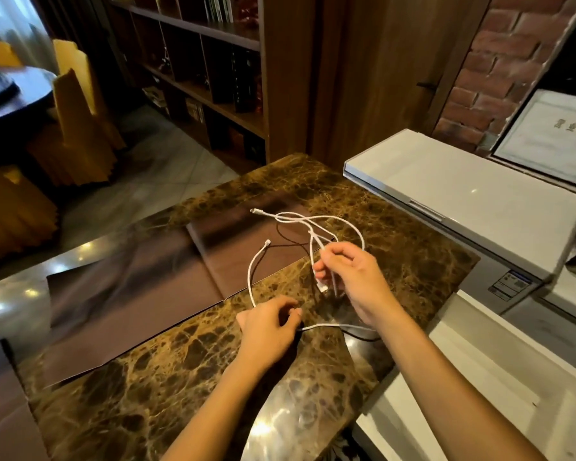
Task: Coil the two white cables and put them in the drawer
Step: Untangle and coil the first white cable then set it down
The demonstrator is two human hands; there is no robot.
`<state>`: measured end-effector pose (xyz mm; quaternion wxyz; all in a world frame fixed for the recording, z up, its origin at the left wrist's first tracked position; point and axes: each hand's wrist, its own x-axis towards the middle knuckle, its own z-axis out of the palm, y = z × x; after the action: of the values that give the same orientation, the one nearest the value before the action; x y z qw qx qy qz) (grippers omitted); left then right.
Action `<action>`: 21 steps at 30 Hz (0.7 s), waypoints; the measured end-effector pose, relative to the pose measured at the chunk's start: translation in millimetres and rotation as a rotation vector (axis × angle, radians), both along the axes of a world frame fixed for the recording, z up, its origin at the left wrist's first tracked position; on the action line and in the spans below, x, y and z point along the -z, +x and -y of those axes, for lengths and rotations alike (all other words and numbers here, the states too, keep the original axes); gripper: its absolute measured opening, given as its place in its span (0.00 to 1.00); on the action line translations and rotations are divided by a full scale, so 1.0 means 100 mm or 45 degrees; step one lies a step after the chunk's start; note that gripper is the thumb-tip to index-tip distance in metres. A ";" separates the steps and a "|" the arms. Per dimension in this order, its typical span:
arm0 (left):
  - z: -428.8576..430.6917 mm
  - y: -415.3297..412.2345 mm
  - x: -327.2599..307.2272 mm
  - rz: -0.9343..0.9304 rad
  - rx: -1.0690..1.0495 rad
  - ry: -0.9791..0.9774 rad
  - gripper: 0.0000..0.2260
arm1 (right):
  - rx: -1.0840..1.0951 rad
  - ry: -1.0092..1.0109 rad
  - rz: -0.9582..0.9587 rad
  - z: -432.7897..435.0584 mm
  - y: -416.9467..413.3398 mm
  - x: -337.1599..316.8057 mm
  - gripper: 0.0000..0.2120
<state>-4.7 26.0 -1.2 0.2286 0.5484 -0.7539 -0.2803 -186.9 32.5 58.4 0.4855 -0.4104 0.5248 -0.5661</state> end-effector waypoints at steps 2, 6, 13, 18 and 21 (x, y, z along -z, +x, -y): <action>0.00 -0.05 -0.10 -0.179 -0.049 -0.008 0.08 | 0.009 -0.007 0.117 0.03 -0.08 -0.17 0.05; 0.12 -0.26 -0.54 -0.743 -0.105 0.202 0.06 | -0.016 0.006 0.025 0.06 -0.13 -0.34 0.08; 0.31 -0.46 -1.11 -1.143 -0.045 0.611 0.11 | -0.154 -0.078 -0.032 0.07 -0.08 -0.49 0.11; 0.46 -0.45 -1.54 -1.239 -0.015 0.548 0.12 | -0.158 -0.088 -0.080 0.12 -0.17 -0.62 0.14; 0.57 -0.44 -1.88 -1.383 0.014 0.523 0.12 | -0.112 -0.093 -0.097 0.15 -0.20 -0.60 0.18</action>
<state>-49.1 -30.5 186.5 0.4701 0.3553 -0.4616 -0.6631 -207.2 17.8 118.7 0.4743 -0.4717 0.5034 -0.5469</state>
